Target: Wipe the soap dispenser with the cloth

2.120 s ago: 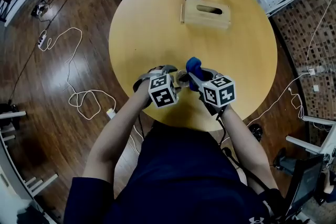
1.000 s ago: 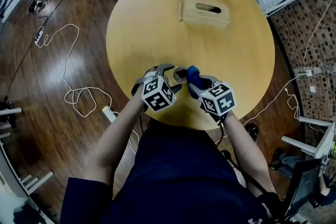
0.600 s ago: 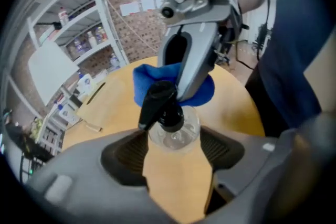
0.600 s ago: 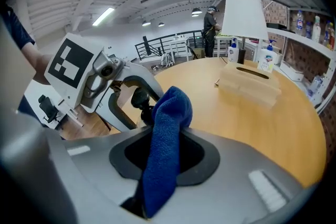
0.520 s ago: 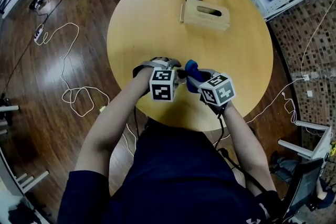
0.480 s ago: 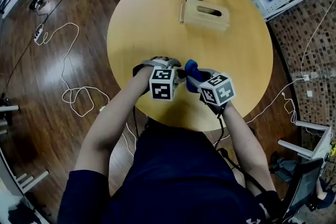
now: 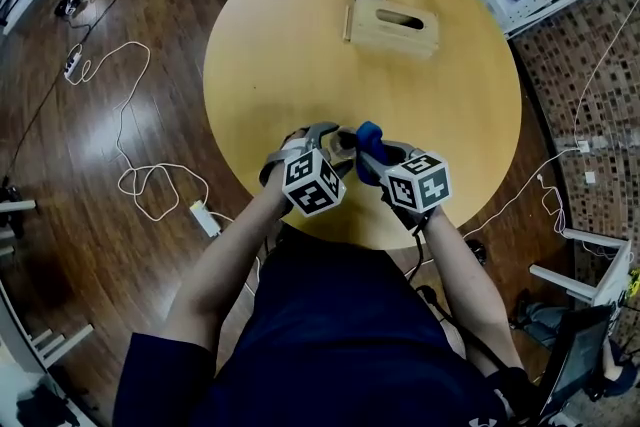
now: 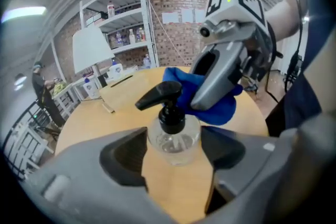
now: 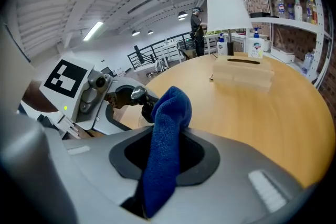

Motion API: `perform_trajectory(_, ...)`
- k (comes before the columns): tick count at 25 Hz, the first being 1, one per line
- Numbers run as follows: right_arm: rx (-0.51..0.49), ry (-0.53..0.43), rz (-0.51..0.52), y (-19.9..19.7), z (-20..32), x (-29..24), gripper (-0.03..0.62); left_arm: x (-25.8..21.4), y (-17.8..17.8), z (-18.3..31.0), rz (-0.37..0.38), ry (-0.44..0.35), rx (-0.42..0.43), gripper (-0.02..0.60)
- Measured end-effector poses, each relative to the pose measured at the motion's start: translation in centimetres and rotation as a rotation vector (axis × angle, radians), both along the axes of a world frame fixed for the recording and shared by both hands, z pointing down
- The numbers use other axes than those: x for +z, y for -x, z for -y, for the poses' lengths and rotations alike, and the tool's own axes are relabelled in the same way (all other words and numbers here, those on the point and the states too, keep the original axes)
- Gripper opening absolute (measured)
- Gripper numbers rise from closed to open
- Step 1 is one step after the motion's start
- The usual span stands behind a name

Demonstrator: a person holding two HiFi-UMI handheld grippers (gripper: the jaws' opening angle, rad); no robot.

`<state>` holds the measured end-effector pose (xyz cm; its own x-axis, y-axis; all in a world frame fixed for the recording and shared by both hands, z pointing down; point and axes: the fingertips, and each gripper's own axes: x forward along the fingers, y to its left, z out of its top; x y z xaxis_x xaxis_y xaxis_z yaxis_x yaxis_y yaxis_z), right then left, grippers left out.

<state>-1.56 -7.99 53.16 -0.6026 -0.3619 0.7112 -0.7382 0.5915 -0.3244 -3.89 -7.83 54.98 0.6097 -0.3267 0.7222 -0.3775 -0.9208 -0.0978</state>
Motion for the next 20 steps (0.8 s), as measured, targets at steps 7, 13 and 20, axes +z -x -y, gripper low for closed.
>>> perform_trajectory(7,0.052,-0.024,-0.012,0.3,3.5,-0.3,0.095,0.2,-0.4,-1.3,0.115,0.010,0.385,0.318)
perform_trajectory(13,0.132,-0.011,0.061,0.0,1.7,-0.5,0.094,0.0,0.9,-1.1,0.049,0.110,0.103,0.360)
perform_trajectory(20,0.129,-0.017,0.049,-0.1,0.5,-0.5,0.094,0.2,0.0,-1.2,0.014,0.032,-0.118,0.322)
